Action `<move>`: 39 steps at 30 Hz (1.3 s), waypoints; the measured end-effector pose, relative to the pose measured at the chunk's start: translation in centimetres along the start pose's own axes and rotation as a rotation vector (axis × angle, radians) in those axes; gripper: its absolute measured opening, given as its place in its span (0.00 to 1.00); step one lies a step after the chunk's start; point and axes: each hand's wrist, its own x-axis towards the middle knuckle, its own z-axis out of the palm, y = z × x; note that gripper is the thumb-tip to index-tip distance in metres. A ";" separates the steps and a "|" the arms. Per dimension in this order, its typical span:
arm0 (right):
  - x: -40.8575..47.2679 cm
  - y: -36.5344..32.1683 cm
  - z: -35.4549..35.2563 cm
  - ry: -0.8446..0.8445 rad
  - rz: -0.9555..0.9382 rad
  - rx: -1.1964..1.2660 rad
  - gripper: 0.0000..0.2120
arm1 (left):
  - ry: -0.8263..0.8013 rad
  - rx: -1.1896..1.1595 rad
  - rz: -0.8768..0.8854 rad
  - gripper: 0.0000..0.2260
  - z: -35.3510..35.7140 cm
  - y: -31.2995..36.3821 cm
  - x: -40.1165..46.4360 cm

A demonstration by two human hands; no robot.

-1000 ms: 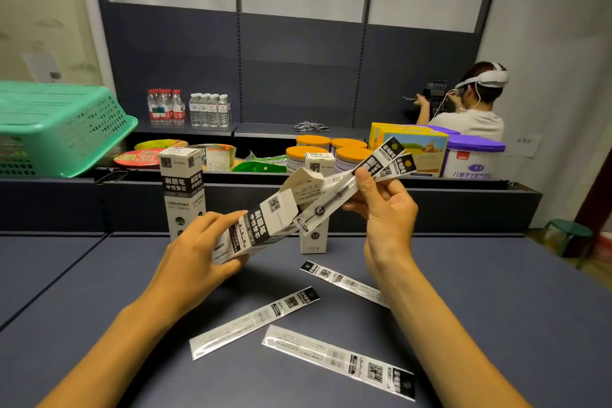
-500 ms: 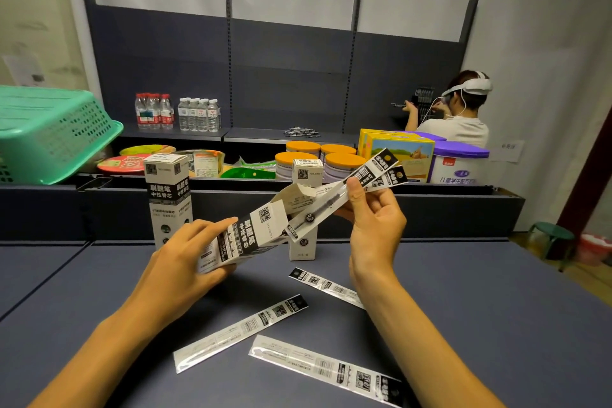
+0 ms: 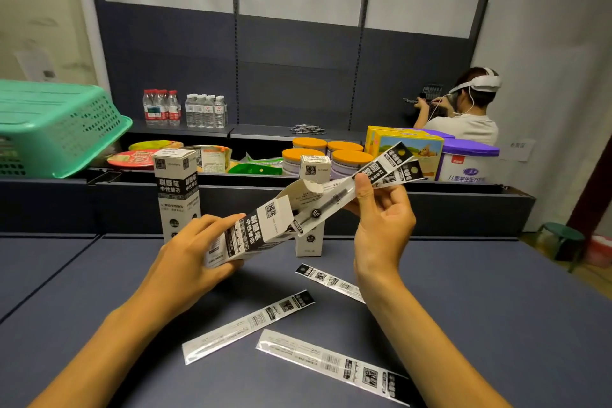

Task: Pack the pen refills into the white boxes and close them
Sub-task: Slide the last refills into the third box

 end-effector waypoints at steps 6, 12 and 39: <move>0.5 0.3 -0.3 0.060 0.092 -0.007 0.01 | -0.008 0.044 0.005 0.36 0.0 0.4 0.0; -0.2 0.6 0.1 0.084 0.079 -0.033 0.03 | 0.003 0.101 -0.021 0.35 0.0 1.0 -0.1; 1.2 -1.5 -0.8 -0.343 0.388 0.169 0.05 | 0.041 0.029 -0.106 0.32 -0.1 1.2 -0.1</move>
